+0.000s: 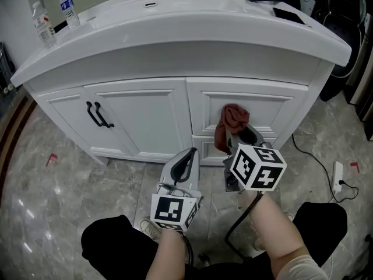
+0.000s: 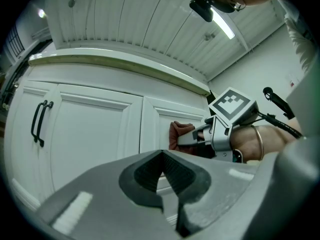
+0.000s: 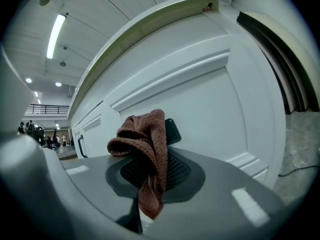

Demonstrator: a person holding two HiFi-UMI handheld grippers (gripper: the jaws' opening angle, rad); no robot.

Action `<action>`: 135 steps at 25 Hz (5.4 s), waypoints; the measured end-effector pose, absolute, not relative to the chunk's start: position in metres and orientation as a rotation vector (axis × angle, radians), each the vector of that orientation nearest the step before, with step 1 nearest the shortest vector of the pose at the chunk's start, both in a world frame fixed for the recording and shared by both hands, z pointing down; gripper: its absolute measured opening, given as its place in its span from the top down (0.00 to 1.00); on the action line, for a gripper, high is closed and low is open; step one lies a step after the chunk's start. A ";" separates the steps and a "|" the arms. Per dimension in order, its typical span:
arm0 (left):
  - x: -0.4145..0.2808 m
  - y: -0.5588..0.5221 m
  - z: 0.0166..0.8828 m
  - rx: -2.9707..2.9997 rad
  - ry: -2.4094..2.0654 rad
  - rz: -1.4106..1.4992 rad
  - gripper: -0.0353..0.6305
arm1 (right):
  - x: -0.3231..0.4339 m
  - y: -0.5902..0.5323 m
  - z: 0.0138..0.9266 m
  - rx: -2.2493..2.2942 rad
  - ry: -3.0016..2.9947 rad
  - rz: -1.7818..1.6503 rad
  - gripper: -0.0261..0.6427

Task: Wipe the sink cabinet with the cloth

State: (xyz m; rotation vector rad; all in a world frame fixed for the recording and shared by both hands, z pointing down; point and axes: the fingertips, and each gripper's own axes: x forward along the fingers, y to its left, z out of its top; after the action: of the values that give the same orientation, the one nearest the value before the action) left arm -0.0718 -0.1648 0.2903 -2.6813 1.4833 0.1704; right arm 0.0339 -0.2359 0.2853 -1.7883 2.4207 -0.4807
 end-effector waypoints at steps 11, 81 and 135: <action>-0.043 -0.163 0.292 -2.724 1.419 0.163 0.95 | 0.072 -0.210 0.271 -1.828 2.393 -0.399 0.84; -0.024 -0.188 0.327 -2.815 1.423 0.122 0.95 | 0.063 -0.233 0.323 -1.818 2.469 -0.532 0.83; -0.101 -0.208 0.423 -2.808 1.678 -0.058 0.95 | -0.052 -0.248 0.435 -1.675 2.701 -0.521 0.83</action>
State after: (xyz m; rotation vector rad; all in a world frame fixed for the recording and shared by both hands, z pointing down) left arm -0.1009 -0.2077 0.4230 -2.8078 1.6782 -0.0578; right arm -0.0521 -0.2482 0.4349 -1.6749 2.7006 -0.5212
